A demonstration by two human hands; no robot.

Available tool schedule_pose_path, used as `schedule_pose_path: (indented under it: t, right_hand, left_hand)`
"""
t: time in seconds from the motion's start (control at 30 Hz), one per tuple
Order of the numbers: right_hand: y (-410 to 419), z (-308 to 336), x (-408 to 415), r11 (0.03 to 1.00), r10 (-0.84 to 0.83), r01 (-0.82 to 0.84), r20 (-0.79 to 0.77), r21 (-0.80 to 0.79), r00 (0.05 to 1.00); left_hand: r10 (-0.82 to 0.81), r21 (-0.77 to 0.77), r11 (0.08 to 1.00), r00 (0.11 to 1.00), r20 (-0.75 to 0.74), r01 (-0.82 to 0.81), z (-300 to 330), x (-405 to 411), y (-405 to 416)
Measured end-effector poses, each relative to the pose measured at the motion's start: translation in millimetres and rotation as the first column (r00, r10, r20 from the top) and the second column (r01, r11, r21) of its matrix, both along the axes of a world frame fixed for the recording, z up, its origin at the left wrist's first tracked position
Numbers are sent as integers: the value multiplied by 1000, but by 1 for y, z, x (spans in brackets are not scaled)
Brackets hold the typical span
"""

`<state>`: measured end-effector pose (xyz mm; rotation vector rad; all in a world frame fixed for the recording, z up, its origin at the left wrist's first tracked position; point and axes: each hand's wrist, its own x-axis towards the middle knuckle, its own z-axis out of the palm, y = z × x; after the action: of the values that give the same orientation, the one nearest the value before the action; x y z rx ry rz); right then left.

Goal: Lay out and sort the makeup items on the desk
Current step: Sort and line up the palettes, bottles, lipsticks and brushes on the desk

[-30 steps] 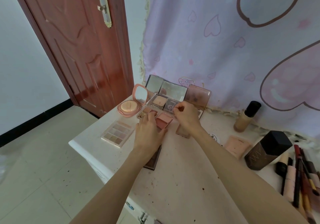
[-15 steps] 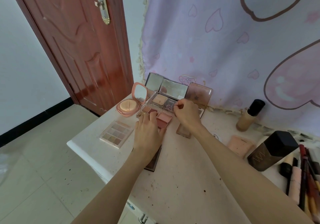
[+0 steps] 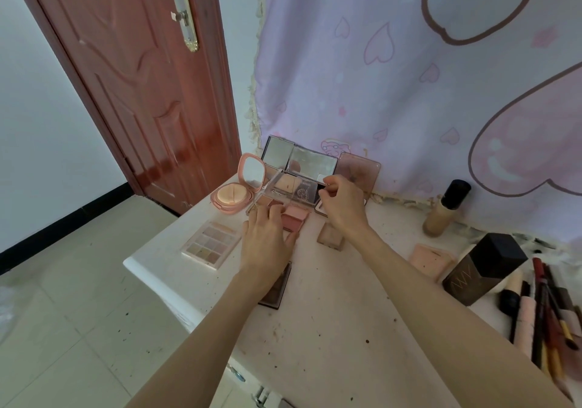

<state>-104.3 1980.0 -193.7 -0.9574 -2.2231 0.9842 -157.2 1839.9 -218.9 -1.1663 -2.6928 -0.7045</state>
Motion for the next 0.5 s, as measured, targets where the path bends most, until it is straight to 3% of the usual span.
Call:
schedule_pose_path:
  t: [0.13,0.27,0.37,0.5]
  right_hand:
    - [-9,-4,25,976,67,-79,64,204,996]
    - [-18,-11,47,883,109,-246,335,399,936]
    - [-24,-9,54,843,81,-340,525,417,847]
    - [-31,-8,61,836,30,-352,606,421,795]
  left_hand:
    - [-84,-96,992,996,-17,82,6,17,-12]
    - [-241,-170,957,970,-15,235,3,37,-18]
    - [-303,-272,919,953,-25,285,-1,43,-18]
    - [-305,-231,927,952,-5,296,-4,43,-24]
